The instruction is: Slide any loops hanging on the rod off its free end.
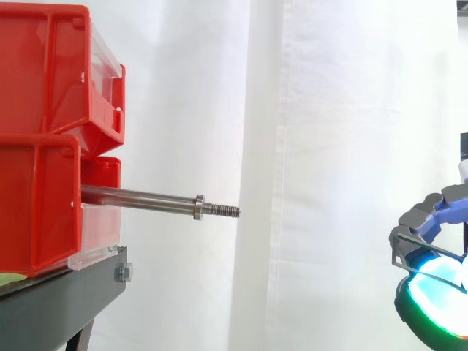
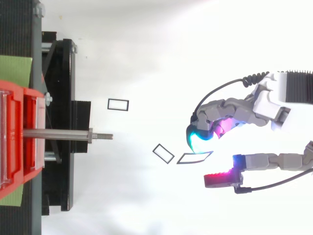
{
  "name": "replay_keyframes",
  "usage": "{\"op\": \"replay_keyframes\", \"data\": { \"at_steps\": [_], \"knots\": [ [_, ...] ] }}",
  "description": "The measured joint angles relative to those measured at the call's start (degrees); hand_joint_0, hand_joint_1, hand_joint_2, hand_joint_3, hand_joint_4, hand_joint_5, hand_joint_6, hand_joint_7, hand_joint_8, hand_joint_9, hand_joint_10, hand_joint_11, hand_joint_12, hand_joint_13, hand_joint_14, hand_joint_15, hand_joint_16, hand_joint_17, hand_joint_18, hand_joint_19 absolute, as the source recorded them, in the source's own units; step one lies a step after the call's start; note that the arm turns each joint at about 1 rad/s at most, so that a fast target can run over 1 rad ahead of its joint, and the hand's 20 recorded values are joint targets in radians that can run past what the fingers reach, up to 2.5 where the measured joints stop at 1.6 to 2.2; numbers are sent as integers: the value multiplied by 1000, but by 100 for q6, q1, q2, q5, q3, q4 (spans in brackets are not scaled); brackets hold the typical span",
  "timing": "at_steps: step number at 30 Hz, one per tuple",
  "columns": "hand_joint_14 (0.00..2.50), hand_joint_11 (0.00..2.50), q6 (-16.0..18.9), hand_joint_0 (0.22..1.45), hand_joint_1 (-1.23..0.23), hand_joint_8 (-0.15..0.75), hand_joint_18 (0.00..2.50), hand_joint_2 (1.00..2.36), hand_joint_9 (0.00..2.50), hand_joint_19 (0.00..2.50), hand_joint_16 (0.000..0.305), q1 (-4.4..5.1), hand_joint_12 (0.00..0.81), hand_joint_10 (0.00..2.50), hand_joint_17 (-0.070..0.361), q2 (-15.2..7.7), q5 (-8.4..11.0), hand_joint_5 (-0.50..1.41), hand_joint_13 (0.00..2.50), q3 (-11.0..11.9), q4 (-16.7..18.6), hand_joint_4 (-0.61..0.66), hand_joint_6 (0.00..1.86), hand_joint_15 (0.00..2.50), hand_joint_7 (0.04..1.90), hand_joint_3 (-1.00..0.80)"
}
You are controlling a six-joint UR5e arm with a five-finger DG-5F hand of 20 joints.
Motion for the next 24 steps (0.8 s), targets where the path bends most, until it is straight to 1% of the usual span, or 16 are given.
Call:
{"op": "replay_keyframes", "data": {
  "at_steps": [6, 24],
  "knots": [
    [7, 281, 0, 565, -666, 372, 1043, 1088, 1048, 464, 62, 0, 393, 7, 140, -1, 0, -54, 971, 0, 0, -129, 743, 210, 1217, -135],
    [8, 266, -2, 564, -672, 372, 1040, 1086, 1039, 472, 62, 7, 392, 6, 139, 0, -6, -55, 972, -1, 0, -125, 740, 209, 1226, -135]
  ]
}}
